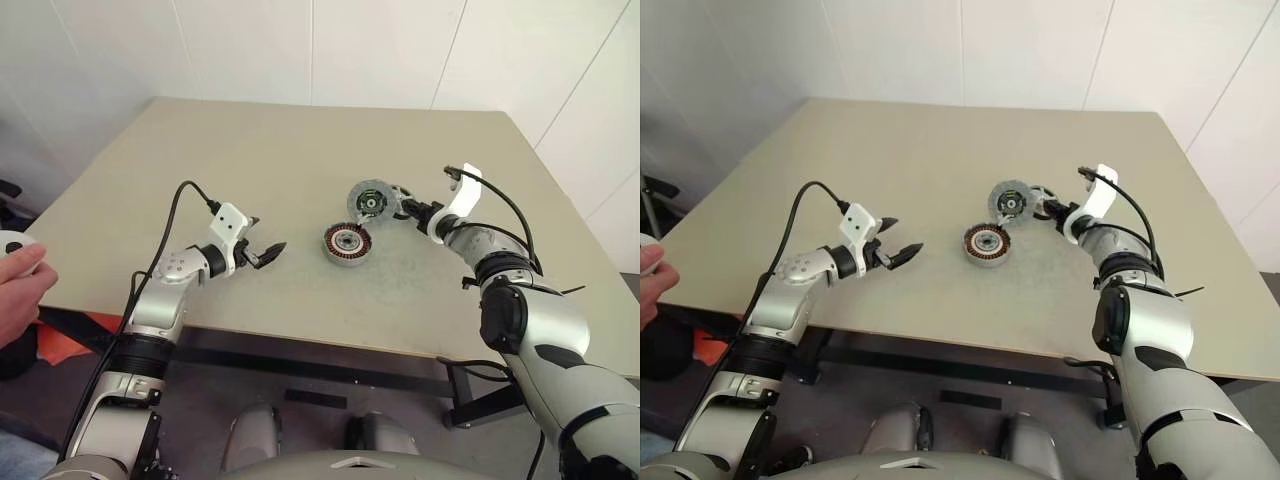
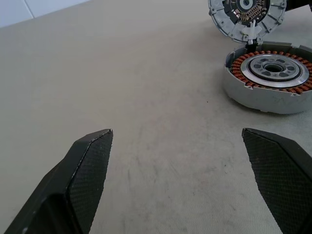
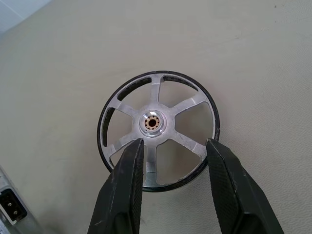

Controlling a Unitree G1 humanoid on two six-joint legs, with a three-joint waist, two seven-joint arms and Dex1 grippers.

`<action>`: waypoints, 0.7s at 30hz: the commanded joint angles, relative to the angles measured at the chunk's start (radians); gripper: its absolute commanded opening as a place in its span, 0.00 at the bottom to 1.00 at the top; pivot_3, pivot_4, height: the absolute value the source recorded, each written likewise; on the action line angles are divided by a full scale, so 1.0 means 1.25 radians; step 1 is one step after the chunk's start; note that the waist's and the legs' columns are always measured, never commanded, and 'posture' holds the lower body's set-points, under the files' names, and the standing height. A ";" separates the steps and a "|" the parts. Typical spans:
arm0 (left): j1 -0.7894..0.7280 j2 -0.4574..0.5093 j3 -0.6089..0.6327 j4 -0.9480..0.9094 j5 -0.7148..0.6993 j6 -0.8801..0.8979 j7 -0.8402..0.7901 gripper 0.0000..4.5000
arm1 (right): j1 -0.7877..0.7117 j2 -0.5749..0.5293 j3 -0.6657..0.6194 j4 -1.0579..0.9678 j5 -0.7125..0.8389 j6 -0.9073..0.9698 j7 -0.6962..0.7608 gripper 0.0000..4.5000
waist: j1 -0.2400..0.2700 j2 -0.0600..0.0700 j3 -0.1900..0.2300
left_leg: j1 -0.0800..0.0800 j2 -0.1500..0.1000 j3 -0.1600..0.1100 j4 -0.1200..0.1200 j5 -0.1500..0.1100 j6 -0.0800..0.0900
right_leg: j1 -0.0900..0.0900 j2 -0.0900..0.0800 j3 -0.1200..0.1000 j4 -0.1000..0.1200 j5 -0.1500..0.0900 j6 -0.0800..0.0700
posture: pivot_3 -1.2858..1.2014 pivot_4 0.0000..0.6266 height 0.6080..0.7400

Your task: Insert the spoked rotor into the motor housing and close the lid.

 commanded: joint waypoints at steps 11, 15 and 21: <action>-0.011 0.010 0.007 -0.005 0.007 -0.024 0.005 1.00 | 0.005 0.015 0.025 -0.027 -0.016 -0.024 0.028 0.01 | -0.003 0.000 0.000 | 0.000 0.000 0.000 0.000 0.000 0.000 | 0.000 0.000 0.000 0.000 0.000 0.000 | 0.52 0.00 1.00; -0.012 0.008 0.007 0.000 0.009 -0.028 0.005 1.00 | 0.003 0.012 0.022 -0.027 -0.016 -0.028 0.025 0.01 | -0.001 0.000 0.000 | 0.000 0.000 0.000 0.000 0.000 0.000 | 0.000 0.000 0.000 0.000 0.000 0.000 | 0.52 0.00 1.00; -0.013 0.008 0.007 0.004 0.012 -0.032 0.005 1.00 | 0.001 0.010 0.015 -0.029 -0.009 -0.034 0.027 0.01 | -0.001 0.000 0.000 | 0.000 0.000 0.000 0.000 0.000 0.000 | 0.000 0.000 0.000 0.000 0.000 0.000 | 0.52 0.00 1.00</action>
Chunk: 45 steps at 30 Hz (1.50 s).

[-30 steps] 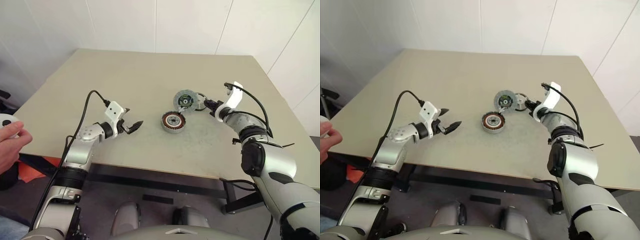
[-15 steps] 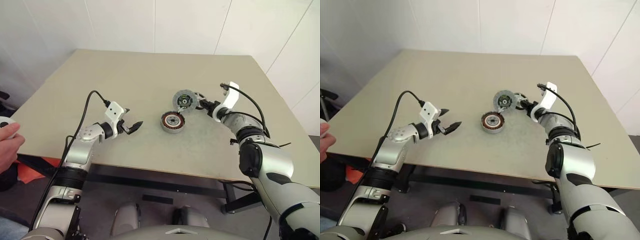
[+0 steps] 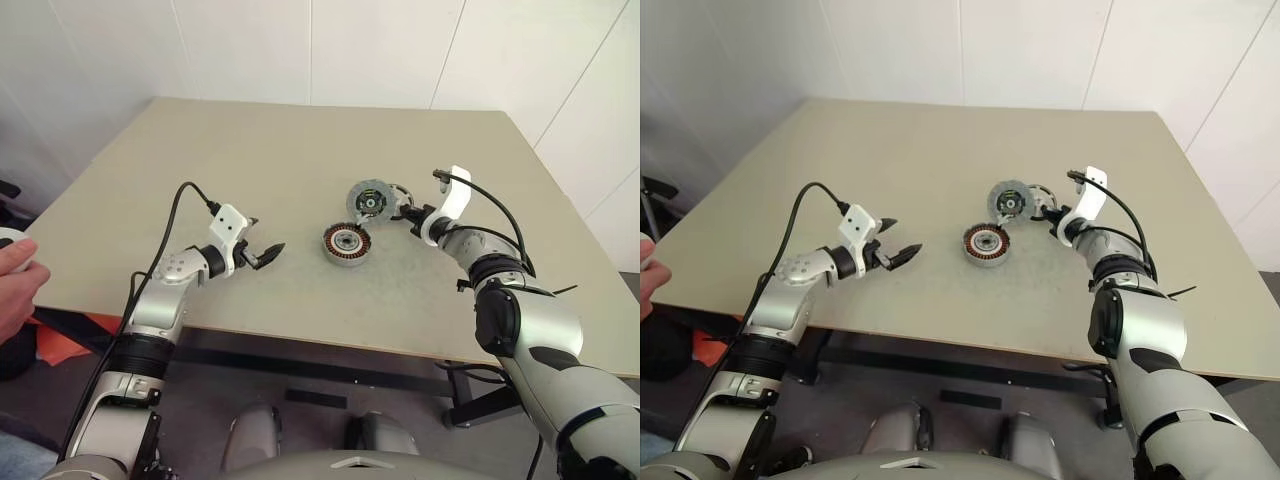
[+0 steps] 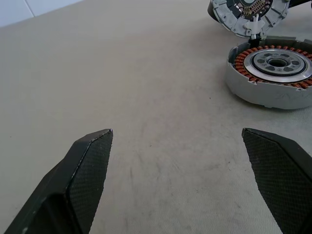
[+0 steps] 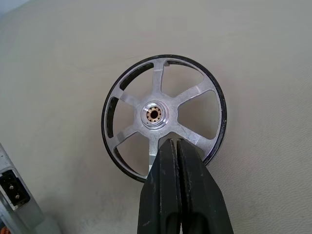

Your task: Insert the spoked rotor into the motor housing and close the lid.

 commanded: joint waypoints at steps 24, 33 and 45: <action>-0.009 0.002 0.000 0.001 0.006 -0.023 0.009 1.00 | 0.046 0.011 0.166 -0.063 -0.143 -0.223 0.088 0.10 | -0.001 0.000 0.000 | 0.000 0.000 0.000 0.000 0.000 0.000 | 0.000 0.000 0.000 0.000 0.000 0.000 | 0.52 0.00 1.00; -0.008 0.003 0.000 0.002 0.008 -0.026 0.010 1.00 | 0.056 0.005 0.225 -0.061 -0.206 -0.310 0.105 0.35 | -0.002 0.000 0.000 | 0.000 0.000 0.000 0.000 0.000 0.000 | 0.000 0.000 0.000 0.000 0.000 0.000 | 0.52 0.00 1.00; 0.000 0.004 -0.004 0.004 0.017 -0.035 0.014 1.00 | 0.053 0.019 0.244 -0.030 -0.246 -0.355 -0.007 0.35 | -0.003 0.000 0.000 | 0.000 0.000 0.000 0.000 0.000 0.000 | 0.000 0.000 0.000 0.000 0.000 0.000 | 0.52 0.00 1.00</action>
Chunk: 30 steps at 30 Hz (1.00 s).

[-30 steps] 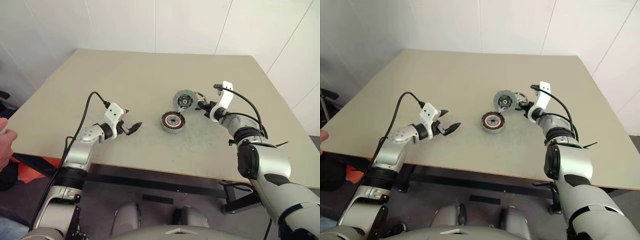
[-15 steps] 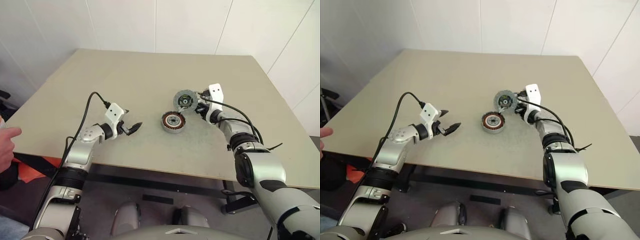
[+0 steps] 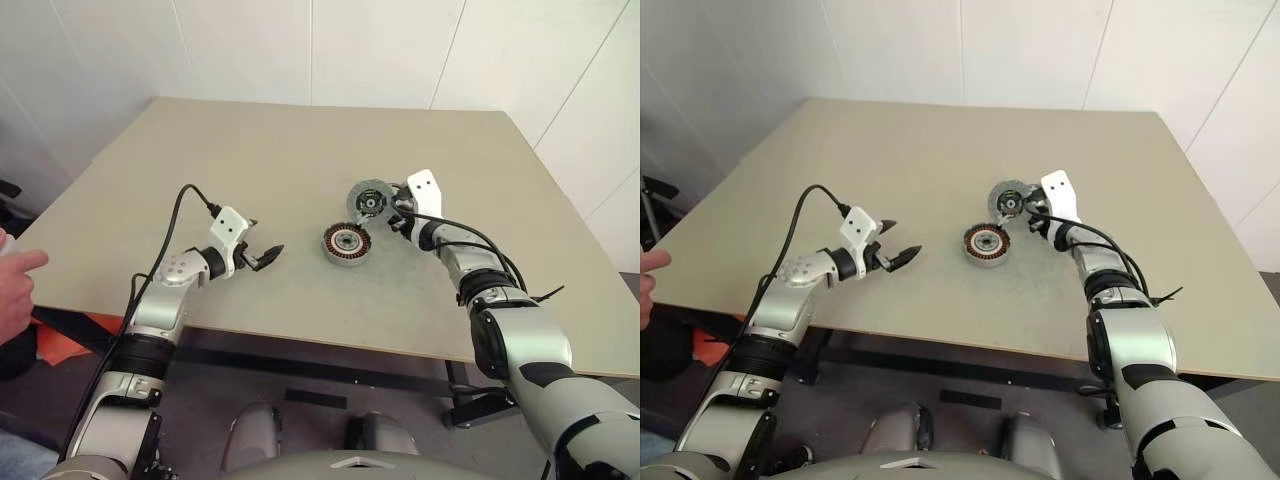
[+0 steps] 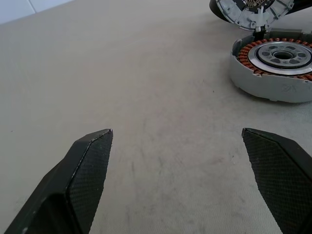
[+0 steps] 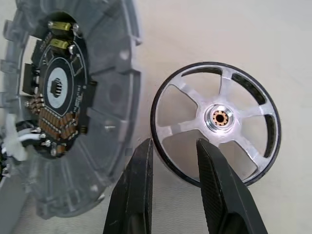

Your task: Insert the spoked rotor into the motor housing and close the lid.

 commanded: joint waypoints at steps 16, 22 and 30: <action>-0.001 0.005 -0.001 -0.007 0.018 -0.027 0.012 1.00 | -0.035 0.003 -0.005 0.019 -0.013 -0.024 -0.095 0.00 | 0.000 0.000 0.000 | 0.000 0.000 0.000 0.000 0.000 0.000 | 0.000 0.000 0.000 0.000 0.000 0.000 | 0.52 0.00 1.00; -0.002 0.004 -0.002 -0.004 0.020 -0.028 0.011 1.00 | -0.036 -0.006 -0.004 0.019 -0.015 -0.026 -0.108 0.00 | -0.001 0.000 0.000 | 0.000 0.000 0.000 0.000 0.000 0.000 | 0.000 0.000 0.000 0.000 0.000 0.000 | 0.52 0.00 1.00; -0.006 0.002 -0.005 0.006 0.026 -0.036 0.010 1.00 | -0.046 -0.018 -0.037 0.020 0.013 -0.022 -0.146 0.00 | -0.001 0.000 0.000 | 0.000 0.000 0.000 0.000 0.000 0.000 | 0.000 0.000 0.000 0.000 0.000 0.000 | 0.52 0.00 1.00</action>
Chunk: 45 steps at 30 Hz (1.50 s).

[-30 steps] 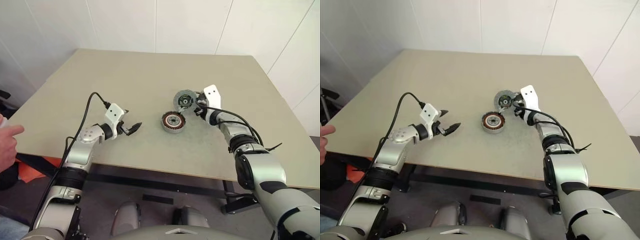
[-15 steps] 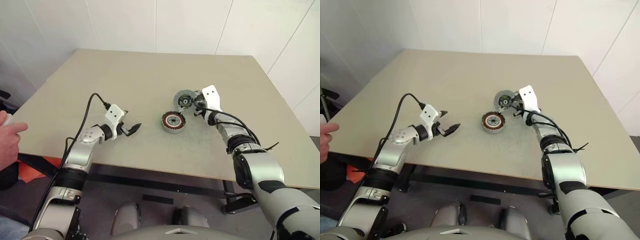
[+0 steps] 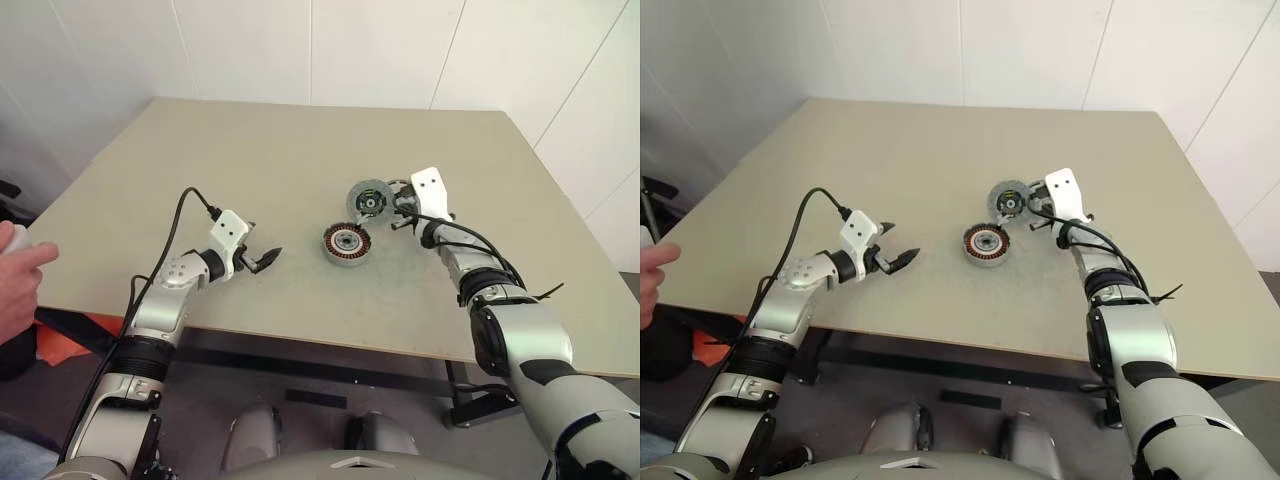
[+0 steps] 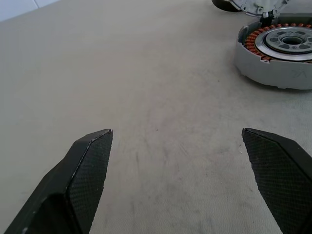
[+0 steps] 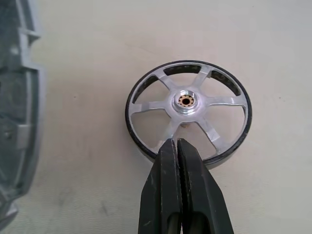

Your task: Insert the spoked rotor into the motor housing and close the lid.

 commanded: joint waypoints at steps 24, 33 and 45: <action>0.005 0.018 -0.013 -0.006 0.024 -0.033 -0.001 1.00 | -0.057 0.020 -0.300 0.019 0.271 0.261 0.009 0.47 | 0.001 0.000 0.000 | 0.000 0.000 0.000 0.000 0.000 0.000 | 0.000 0.000 0.000 0.000 0.000 0.000 | 0.52 0.00 1.00; 0.005 0.019 -0.011 -0.005 0.026 -0.036 0.001 1.00 | -0.063 0.046 -0.221 0.002 0.202 0.199 0.040 0.47 | -0.001 0.000 0.000 | 0.000 0.000 0.000 0.000 0.000 0.000 | 0.000 0.000 0.000 0.000 0.000 0.000 | 0.52 0.00 1.00; 0.006 0.017 -0.012 0.003 0.032 -0.046 0.004 1.00 | -0.061 0.049 -0.194 0.005 0.179 0.174 0.039 0.03 | 0.001 0.000 0.000 | 0.000 0.000 0.000 -0.001 0.000 0.000 | -0.001 0.000 0.000 -0.001 0.000 0.000 | 0.52 0.00 1.00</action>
